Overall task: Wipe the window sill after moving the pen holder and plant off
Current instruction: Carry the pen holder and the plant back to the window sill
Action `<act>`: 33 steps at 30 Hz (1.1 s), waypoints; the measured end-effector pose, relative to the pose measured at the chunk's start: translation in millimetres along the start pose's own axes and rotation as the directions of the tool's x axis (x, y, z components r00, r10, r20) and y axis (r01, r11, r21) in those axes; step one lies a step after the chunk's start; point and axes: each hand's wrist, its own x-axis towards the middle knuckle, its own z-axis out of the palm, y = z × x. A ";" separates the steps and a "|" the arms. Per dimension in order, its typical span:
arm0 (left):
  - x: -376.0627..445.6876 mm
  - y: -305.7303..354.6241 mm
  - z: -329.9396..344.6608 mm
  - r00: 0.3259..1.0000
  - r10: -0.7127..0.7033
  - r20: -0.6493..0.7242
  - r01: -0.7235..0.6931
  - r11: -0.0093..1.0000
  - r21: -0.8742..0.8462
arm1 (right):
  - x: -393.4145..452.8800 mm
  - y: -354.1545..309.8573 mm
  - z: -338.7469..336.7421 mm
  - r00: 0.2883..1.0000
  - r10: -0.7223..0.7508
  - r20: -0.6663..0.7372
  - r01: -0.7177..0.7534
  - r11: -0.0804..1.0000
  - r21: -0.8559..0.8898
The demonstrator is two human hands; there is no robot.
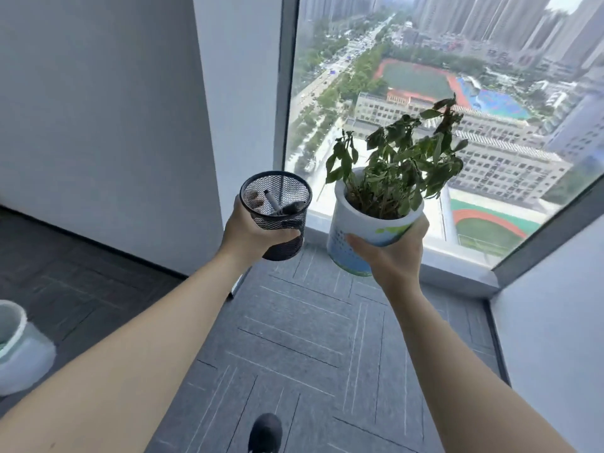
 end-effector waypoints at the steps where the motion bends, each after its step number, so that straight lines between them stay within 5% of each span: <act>1: 18.8 -0.5 14.7 0.999 0.008 0.032 -0.008 1.000 0.000 | 16.2 7.9 -3.2 1.000 0.012 -0.024 -0.012 1.000 -0.013; 17: 298.5 -12.7 244.8 0.974 0.024 0.226 -0.022 1.000 -0.012 | 294.6 142.9 -46.5 0.945 0.077 -0.318 -0.105 0.992 -0.071; 33: 493.8 -192.5 504.3 0.945 -0.268 0.187 0.264 0.963 0.047 | 517.2 454.3 -65.0 0.939 0.289 -0.185 -0.305 0.950 -0.066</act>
